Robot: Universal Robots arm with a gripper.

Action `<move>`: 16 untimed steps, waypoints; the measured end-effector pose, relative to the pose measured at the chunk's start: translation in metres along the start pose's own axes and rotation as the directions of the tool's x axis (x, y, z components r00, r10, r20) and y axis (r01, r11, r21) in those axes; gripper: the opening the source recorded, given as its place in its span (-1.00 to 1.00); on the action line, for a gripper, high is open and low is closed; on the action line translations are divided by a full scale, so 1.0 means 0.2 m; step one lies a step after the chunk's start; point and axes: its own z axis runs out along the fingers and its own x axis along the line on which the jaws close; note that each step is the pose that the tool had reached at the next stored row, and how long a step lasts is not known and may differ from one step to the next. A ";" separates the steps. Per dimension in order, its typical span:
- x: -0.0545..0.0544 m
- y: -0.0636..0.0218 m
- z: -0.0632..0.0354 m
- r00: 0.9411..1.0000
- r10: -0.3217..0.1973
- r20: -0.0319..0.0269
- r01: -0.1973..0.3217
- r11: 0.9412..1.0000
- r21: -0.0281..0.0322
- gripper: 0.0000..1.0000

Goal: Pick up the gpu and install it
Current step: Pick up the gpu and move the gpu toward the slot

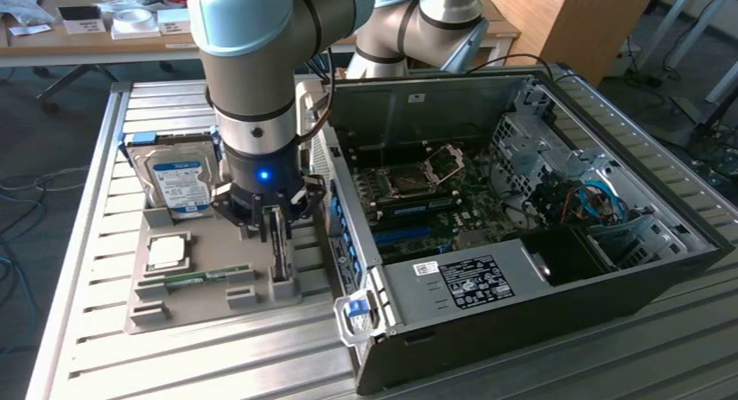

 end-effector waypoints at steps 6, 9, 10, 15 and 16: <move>0.00 0.000 0.000 1.000 0.000 0.000 0.000 1.000 0.000 -0.22; 0.00 0.000 0.000 1.000 0.000 0.000 0.000 1.000 0.000 -0.22; 0.00 0.000 0.000 1.000 0.000 0.000 0.000 1.000 0.000 -0.22; 0.00 0.000 0.000 1.000 0.000 0.000 0.000 1.000 0.000 -0.47; 0.00 0.000 0.000 1.000 0.000 0.000 0.000 1.000 0.000 -0.47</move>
